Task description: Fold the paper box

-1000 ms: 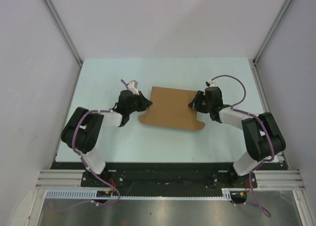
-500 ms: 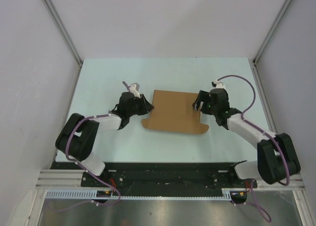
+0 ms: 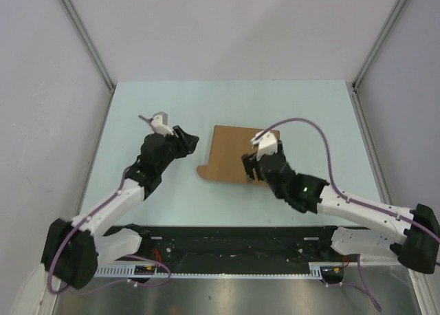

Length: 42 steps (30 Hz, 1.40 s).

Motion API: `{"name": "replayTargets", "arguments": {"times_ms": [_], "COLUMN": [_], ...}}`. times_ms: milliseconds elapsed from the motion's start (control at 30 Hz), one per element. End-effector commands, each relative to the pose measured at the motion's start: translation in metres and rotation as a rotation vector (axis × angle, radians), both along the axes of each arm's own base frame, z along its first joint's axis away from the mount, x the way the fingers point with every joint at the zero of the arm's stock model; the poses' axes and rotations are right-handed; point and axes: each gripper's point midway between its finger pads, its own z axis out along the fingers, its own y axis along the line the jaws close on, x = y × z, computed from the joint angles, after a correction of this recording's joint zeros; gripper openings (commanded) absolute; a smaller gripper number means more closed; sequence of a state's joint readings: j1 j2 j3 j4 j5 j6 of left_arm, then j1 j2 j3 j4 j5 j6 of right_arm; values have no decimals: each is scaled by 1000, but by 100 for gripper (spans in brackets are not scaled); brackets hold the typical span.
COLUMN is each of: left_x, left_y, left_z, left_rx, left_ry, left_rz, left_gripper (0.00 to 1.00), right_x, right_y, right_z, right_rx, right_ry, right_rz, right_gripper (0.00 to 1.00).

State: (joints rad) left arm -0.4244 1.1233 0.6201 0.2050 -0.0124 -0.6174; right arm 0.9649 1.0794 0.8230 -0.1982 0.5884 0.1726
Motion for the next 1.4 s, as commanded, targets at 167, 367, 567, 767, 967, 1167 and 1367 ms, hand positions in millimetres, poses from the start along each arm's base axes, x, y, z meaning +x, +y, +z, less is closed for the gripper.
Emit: {"name": "replayTargets", "arguments": {"times_ms": [167, 367, 567, 767, 967, 1167, 1367], "left_x": [-62, -75, -81, -80, -76, -72, -69], "left_y": [71, 74, 82, 83, 80, 79, 75], "left_z": [-3, -14, -29, -30, -25, -18, -27], "left_rx": [-96, -86, -89, -88, -64, -86, -71], "left_ry": [-20, 19, 52, 53, 66, 38, 68], "left_rz": [322, 313, 356, 363, 357, 363, 358], "left_gripper": [53, 53, 53, 53, 53, 53, 53], "right_x": [-55, -87, -111, -111, -76, -52, -37], "right_y": [8, 29, 26, 49, 40, 27, 16], "right_z": [-27, -64, -114, -131, -142, -132, -133], "right_rx": [-697, -871, -1016, -1042, -1020, -982, -940], "right_ry": [-388, -485, -581, -679, -628, -607, -574], "right_rz": [-75, -8, -75, 61, -6, -86, -151], "right_gripper": [82, 77, 78, 82, 80, 78, 74]}}
